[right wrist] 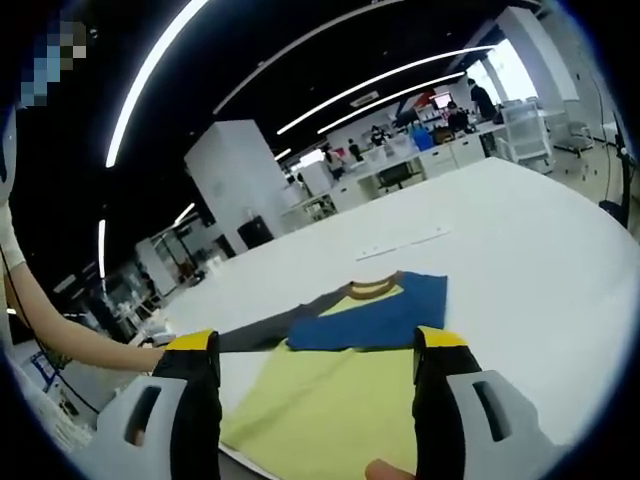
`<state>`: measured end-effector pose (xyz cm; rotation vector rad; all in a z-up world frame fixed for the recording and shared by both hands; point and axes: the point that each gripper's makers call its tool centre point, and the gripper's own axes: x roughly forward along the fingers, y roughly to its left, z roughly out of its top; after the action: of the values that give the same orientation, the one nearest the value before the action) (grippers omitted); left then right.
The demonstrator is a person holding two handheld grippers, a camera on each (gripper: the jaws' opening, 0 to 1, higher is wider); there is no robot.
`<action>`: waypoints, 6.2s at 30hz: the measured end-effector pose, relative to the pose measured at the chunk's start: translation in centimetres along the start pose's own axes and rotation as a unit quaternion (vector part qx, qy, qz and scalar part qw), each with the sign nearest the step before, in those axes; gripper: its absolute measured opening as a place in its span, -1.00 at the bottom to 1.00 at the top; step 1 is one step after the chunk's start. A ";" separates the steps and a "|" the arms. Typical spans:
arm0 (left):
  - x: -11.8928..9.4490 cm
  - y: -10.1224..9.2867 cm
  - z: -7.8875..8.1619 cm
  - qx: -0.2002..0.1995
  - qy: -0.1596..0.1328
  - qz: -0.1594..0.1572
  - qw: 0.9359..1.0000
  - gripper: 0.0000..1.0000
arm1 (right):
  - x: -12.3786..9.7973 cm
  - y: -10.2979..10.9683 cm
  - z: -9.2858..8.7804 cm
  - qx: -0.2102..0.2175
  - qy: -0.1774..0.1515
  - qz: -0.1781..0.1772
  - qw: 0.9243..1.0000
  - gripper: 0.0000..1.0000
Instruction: Fold the garment on the visible template until the final outline fits inside the template.
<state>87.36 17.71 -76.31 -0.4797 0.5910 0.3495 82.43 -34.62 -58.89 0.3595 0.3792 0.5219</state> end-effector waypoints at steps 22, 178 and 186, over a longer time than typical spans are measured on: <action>-3.0 -4.6 6.0 0.096 -0.056 -0.046 0.993 -1.00 | 0.1 1.0 0.6 0.008 -0.023 0.016 1.000 0.54; -5.3 -51.1 -15.2 0.256 0.085 -0.461 0.846 0.04 | -5.3 -7.0 0.1 0.074 -0.073 -0.074 0.992 0.48; -5.7 -50.1 -14.9 0.257 0.083 -0.461 0.845 0.09 | -4.9 -6.4 0.0 0.072 -0.073 -0.066 0.993 0.48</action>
<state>98.52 -32.85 -67.22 -0.2250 0.5303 -0.7706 81.15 -42.48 -60.33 0.5056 0.2979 0.3369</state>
